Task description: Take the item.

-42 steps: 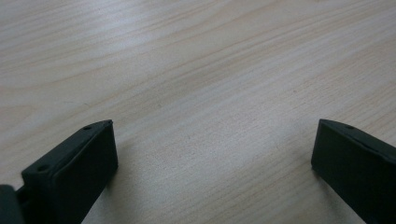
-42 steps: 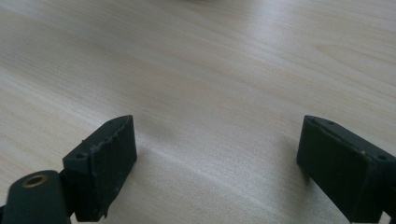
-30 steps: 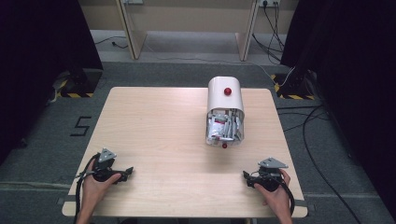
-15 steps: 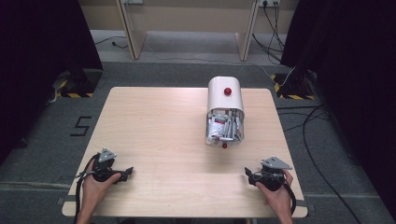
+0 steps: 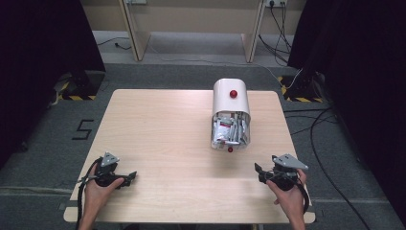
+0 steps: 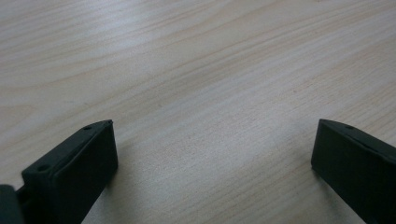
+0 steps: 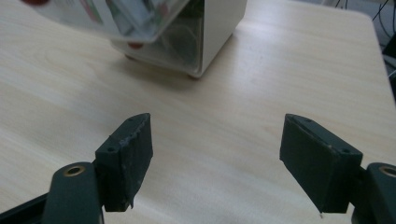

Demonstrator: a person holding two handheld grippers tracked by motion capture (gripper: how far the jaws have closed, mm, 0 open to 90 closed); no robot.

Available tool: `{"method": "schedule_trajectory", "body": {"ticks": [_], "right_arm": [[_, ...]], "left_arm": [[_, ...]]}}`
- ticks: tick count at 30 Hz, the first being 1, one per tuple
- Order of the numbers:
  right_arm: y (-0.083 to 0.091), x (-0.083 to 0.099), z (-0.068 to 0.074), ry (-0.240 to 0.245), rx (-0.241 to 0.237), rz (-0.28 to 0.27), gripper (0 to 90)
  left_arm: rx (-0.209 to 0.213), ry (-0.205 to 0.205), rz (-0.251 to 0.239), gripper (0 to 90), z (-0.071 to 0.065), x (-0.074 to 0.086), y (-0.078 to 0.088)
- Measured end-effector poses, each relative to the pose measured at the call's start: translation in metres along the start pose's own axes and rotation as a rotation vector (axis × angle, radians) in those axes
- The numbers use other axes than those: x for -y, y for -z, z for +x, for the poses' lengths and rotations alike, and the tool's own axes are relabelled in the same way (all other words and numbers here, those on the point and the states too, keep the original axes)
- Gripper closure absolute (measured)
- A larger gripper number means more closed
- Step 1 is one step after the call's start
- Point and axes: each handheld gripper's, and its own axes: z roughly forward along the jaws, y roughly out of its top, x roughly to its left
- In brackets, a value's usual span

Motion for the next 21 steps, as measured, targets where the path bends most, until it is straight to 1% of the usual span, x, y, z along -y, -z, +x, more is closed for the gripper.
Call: {"method": "schedule_trajectory", "body": {"ticks": [4, 9, 12, 13, 16, 21], "right_arm": [[0.006, -0.013, 0.001, 0.007, 0.001, -0.028, 27.6], [0.01, -0.023, 0.005, 0.038, -0.011, -0.045, 30.7], [0.013, -0.028, 0.006, 0.042, -0.012, -0.055, 31.7], [0.017, -0.032, 0.006, 0.044, -0.009, -0.067, 32.4], [0.023, -0.037, 0.007, 0.045, -0.013, -0.076, 34.5], [0.031, -0.042, 0.009, 0.051, -0.015, -0.098, 36.8]], "left_arm": [[0.0, 0.0, 0.0, 0.0, 0.0, 0.0, 0.0], [0.0, 0.0, 0.0, 0.0, 0.0, 0.0, 0.0], [0.0, 0.0, 0.0, 0.0, 0.0, 0.0, 0.0], [0.0, 0.0, 0.0, 0.0, 0.0, 0.0, 0.0], [0.0, 0.0, 0.0, 0.0, 0.0, 0.0, 0.0], [0.0, 0.0, 0.0, 0.0, 0.0, 0.0, 0.0]]}}
